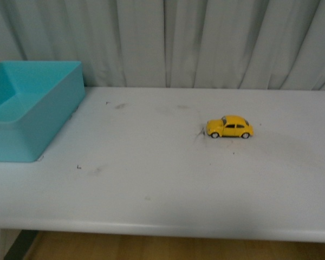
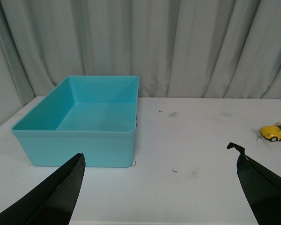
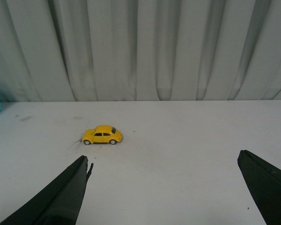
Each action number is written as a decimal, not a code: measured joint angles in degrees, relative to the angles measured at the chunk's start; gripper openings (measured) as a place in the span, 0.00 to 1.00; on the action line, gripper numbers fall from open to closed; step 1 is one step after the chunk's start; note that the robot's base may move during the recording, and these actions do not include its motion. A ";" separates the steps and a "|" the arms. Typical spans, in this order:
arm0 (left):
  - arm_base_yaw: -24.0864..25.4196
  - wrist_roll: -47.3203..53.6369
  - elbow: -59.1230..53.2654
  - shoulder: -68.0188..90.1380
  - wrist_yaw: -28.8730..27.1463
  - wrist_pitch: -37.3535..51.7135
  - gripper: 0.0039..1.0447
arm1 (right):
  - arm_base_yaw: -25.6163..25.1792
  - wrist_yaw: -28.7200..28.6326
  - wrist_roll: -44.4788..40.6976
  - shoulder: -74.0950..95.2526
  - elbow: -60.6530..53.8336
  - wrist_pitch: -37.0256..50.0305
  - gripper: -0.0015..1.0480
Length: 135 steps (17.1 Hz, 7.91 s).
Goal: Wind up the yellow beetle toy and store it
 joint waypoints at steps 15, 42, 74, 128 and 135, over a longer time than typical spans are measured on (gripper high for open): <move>0.00 -0.02 0.00 0.00 0.02 -0.11 0.94 | 0.00 0.04 0.00 0.00 0.00 -0.13 0.94; 0.00 -0.02 0.00 0.00 0.02 -0.11 0.94 | 0.00 0.02 0.00 0.02 0.00 -0.13 0.94; 0.00 -0.02 0.00 0.00 0.02 -0.09 0.94 | -2.19 -52.37 -36.65 118.73 66.16 10.51 0.94; 0.00 -0.02 0.00 0.00 0.02 -0.11 0.94 | -14.08 -46.25 -98.25 135.25 78.75 -38.03 0.39; 0.00 -0.02 0.00 0.00 0.02 -0.11 0.94 | -14.23 -44.61 -99.14 135.05 78.40 -40.44 0.67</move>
